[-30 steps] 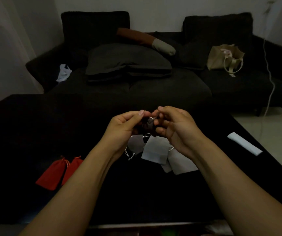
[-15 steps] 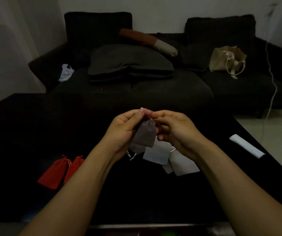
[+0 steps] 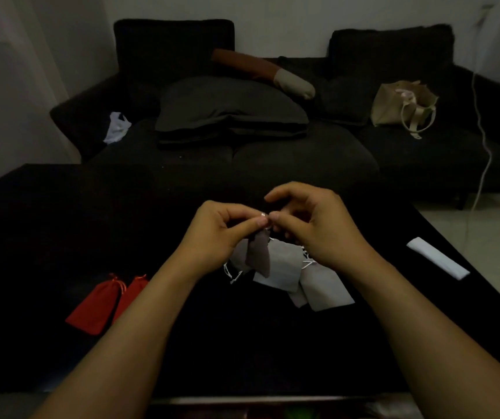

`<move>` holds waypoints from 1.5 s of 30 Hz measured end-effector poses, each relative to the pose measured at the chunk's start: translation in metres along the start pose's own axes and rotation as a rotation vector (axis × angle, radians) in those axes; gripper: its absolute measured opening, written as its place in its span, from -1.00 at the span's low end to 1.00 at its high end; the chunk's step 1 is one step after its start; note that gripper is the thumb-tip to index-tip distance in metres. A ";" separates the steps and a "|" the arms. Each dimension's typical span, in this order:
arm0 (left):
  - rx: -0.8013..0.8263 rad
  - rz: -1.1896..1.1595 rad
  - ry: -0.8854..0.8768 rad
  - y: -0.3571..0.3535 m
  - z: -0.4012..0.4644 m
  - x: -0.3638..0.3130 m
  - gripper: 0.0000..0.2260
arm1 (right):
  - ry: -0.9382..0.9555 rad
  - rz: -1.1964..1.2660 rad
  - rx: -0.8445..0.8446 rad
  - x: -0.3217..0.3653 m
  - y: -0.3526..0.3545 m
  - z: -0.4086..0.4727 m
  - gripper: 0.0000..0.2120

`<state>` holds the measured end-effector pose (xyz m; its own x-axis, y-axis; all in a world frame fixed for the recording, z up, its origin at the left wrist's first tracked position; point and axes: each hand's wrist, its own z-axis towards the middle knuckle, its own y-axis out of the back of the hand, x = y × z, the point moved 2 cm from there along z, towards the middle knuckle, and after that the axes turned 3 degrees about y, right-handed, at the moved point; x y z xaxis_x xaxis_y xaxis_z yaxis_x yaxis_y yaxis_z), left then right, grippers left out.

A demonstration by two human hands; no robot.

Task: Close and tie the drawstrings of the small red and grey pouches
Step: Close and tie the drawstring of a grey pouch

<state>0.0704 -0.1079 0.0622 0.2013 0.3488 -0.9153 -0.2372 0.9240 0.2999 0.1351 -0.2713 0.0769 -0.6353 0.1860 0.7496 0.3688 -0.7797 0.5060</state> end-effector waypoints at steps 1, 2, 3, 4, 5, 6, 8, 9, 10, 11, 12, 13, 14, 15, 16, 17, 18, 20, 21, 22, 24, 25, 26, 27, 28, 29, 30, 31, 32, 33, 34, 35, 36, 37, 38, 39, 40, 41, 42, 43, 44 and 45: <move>0.031 0.042 0.001 0.000 -0.001 -0.001 -0.87 | 0.034 -0.072 0.030 0.001 0.001 -0.001 -0.80; 0.062 0.078 0.008 0.000 -0.002 -0.001 -0.86 | 0.055 -0.130 0.069 0.002 0.002 -0.001 -0.80; 0.093 0.110 0.019 0.000 -0.002 -0.001 -0.86 | 0.066 -0.169 0.110 0.003 0.002 -0.001 -0.82; 0.121 0.137 0.031 0.000 -0.003 -0.001 -0.86 | 0.066 -0.195 0.147 0.003 0.002 -0.001 -0.83; 0.140 0.158 0.035 0.001 -0.004 -0.001 -0.86 | 0.068 -0.220 0.177 0.003 0.001 -0.002 -0.83; 0.147 0.175 0.031 0.002 -0.004 -0.001 -0.87 | 0.073 -0.242 0.198 0.004 0.001 -0.001 -0.83; 0.141 0.184 0.035 0.004 -0.003 -0.001 -0.88 | 0.087 -0.275 0.207 0.005 0.001 0.000 -0.85; 0.136 0.180 0.044 0.004 -0.003 -0.002 -0.88 | 0.095 -0.284 0.202 0.006 0.001 0.000 -0.86; 0.135 0.181 0.048 0.004 -0.003 -0.004 -0.87 | 0.096 -0.285 0.199 0.007 0.001 0.000 -0.87; 0.138 0.184 0.045 0.003 -0.003 -0.005 -0.87 | 0.100 -0.279 0.201 0.007 0.001 0.000 -0.86; 0.143 0.182 0.038 0.003 -0.004 -0.007 -0.87 | 0.102 -0.274 0.207 0.007 0.000 -0.001 -0.83; 0.145 0.168 0.030 0.003 -0.004 -0.007 -0.86 | 0.104 -0.270 0.215 0.006 -0.001 -0.001 -0.79; 0.146 0.149 0.025 0.004 -0.005 -0.008 -0.83 | 0.097 -0.264 0.229 0.005 -0.002 -0.002 -0.77; 0.146 0.127 0.026 0.005 -0.006 -0.008 -0.79 | 0.083 -0.243 0.247 0.005 -0.004 -0.002 -0.77; 0.143 0.098 0.032 0.006 -0.006 -0.008 -0.75 | 0.060 -0.200 0.269 0.004 -0.004 -0.002 -0.79; 0.135 0.054 0.043 0.006 -0.006 -0.008 -0.72 | 0.036 -0.133 0.291 0.004 -0.005 -0.002 -0.82; 0.110 -0.010 0.059 0.006 -0.005 -0.008 -0.73 | 0.014 -0.058 0.308 0.005 -0.005 -0.002 -0.85; 0.026 -0.200 0.121 0.004 -0.004 -0.006 -0.79 | -0.018 0.093 0.326 0.004 -0.005 -0.001 -0.87; -0.006 -0.283 0.154 0.003 -0.003 -0.005 -0.83 | -0.033 0.158 0.332 0.004 -0.004 -0.001 -0.86; -0.017 -0.339 0.181 0.003 -0.003 -0.004 -0.87 | -0.047 0.212 0.336 0.003 -0.004 0.000 -0.85; 0.007 -0.412 0.229 0.003 -0.004 -0.004 -0.89 | -0.062 0.272 0.331 0.002 -0.004 0.000 -0.85; 0.014 -0.442 0.255 0.003 -0.005 -0.005 -0.88 | -0.065 0.283 0.318 0.003 -0.005 0.000 -0.86; 0.010 -0.467 0.277 0.004 -0.005 -0.005 -0.87 | -0.068 0.297 0.293 0.003 -0.004 0.000 -0.88; 0.001 -0.480 0.288 0.004 -0.005 -0.006 -0.86 | -0.077 0.318 0.261 0.004 -0.003 0.001 -0.92; -0.004 -0.481 0.290 0.005 -0.006 -0.007 -0.85 | -0.098 0.341 0.232 0.003 0.000 0.001 -0.94; -0.005 -0.467 0.287 0.006 -0.006 -0.007 -0.83 | -0.120 0.350 0.209 0.002 0.003 0.001 -0.90; -0.005 -0.443 0.283 0.007 -0.006 -0.008 -0.81 | -0.135 0.331 0.199 0.001 0.006 0.001 -0.86; -0.007 -0.418 0.279 0.008 -0.006 -0.007 -0.80 | -0.133 0.255 0.195 0.001 0.009 0.001 -0.86; -0.009 -0.394 0.272 0.009 -0.006 -0.007 -0.79 | -0.118 0.130 0.196 0.001 0.012 0.002 -0.88; -0.016 -0.366 0.261 0.009 -0.006 -0.007 -0.79 | -0.097 -0.007 0.197 0.002 0.013 0.002 -0.91; -0.028 -0.326 0.249 0.009 -0.006 -0.007 -0.79 | -0.074 -0.122 0.197 0.004 0.013 0.002 -0.92; -0.046 -0.277 0.239 0.008 -0.006 -0.007 -0.80 | -0.040 -0.203 0.198 0.006 0.013 0.001 -0.92; -0.064 -0.228 0.232 0.008 -0.005 -0.007 -0.82 | -0.003 -0.262 0.202 0.011 0.011 0.000 -0.91; -0.081 -0.193 0.227 0.007 -0.005 -0.008 -0.83 | 0.035 -0.312 0.200 0.014 0.010 0.000 -0.90; -0.094 -0.174 0.225 0.007 -0.005 -0.008 -0.83 | 0.068 -0.351 0.184 0.017 0.009 -0.001 -0.90; -0.100 -0.165 0.225 0.007 -0.005 -0.009 -0.84 | 0.099 -0.376 0.154 0.019 0.009 -0.001 -0.89; -0.101 -0.158 0.223 0.007 -0.005 -0.010 -0.85 | 0.122 -0.391 0.120 0.019 0.009 -0.001 -0.90; -0.099 -0.150 0.213 0.008 -0.005 -0.012 -0.86 | 0.140 -0.400 0.093 0.019 0.009 0.000 -0.90; -0.094 -0.138 0.194 0.008 -0.005 -0.013 -0.86 | 0.145 -0.407 0.079 0.019 0.009 0.000 -0.91; -0.089 -0.125 0.170 0.008 -0.004 -0.014 -0.87 | 0.144 -0.417 0.074 0.018 0.010 0.001 -0.91; -0.086 -0.112 0.146 0.008 -0.004 -0.014 -0.87 | 0.132 -0.430 0.076 0.018 0.010 0.001 -0.91; -0.083 -0.102 0.124 0.008 -0.004 -0.014 -0.86 | 0.115 -0.447 0.081 0.016 0.010 0.002 -0.90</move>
<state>0.0620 -0.1059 0.0767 0.1111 0.2268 -0.9676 -0.2997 0.9359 0.1850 0.1297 -0.2750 0.0950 -0.8131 0.4224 0.4005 0.0907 -0.5877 0.8040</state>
